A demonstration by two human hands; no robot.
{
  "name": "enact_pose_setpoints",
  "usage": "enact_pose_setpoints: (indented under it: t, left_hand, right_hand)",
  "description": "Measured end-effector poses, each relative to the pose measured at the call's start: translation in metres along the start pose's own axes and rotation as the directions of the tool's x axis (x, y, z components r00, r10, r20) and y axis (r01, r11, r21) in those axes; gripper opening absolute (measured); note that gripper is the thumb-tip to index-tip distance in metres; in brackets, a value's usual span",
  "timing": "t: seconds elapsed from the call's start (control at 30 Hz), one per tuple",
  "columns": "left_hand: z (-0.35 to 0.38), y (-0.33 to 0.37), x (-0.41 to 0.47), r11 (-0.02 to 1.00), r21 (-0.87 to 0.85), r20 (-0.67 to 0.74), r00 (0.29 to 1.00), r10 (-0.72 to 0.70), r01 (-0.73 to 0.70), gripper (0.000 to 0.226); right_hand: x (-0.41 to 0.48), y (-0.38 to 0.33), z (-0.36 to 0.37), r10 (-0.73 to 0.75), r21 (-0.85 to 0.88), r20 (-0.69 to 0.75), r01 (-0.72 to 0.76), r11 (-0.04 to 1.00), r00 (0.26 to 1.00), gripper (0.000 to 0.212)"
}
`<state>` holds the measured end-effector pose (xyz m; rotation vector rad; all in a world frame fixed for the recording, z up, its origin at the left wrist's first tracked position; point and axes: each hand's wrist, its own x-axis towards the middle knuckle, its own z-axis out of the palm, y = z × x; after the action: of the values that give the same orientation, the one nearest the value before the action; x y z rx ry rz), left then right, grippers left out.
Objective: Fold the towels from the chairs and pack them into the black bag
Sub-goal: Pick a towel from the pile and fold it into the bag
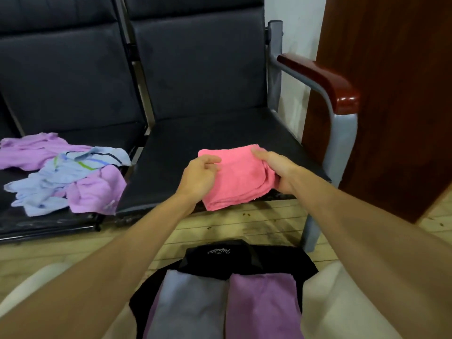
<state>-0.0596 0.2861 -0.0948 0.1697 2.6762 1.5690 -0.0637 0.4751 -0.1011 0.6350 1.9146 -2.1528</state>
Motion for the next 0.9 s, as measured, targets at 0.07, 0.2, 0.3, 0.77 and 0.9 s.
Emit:
enact_pose_setpoints:
  t: [0.07,0.2,0.3,0.77,0.9]
  left_hand:
    - [-0.015,-0.014,-0.009,1.0,-0.01,0.017,1.0,0.015,-0.015,0.03]
    - [-0.026,-0.029,-0.025,0.997,-0.074,0.056,0.998,0.02,-0.016,0.037]
    - [-0.028,-0.035,-0.032,0.982,-0.184,0.054,0.998,-0.027,0.036,0.035]
    - [-0.041,-0.052,-0.046,0.851,-0.505,-0.072,0.976,-0.207,0.143,0.017]
    - [-0.043,-0.068,-0.061,0.576,-0.672,0.325,0.885,-0.334,0.465,0.033]
  right_hand:
    - [0.001,0.0,0.006,-0.024,-0.101,-0.062,0.017,0.995,0.998,0.052]
    - [-0.004,-0.005,0.016,-0.087,-0.245,-0.142,0.05,0.968,0.986,0.04]
    - [-0.011,-0.007,0.026,-0.126,-0.302,-0.16,0.073,0.95,0.979,0.032]
    - [-0.085,0.006,0.076,-0.299,0.079,0.148,0.29,0.954,0.943,0.031]
    - [-0.095,0.021,0.072,-0.281,0.28,0.224,0.214,0.936,0.933,0.037]
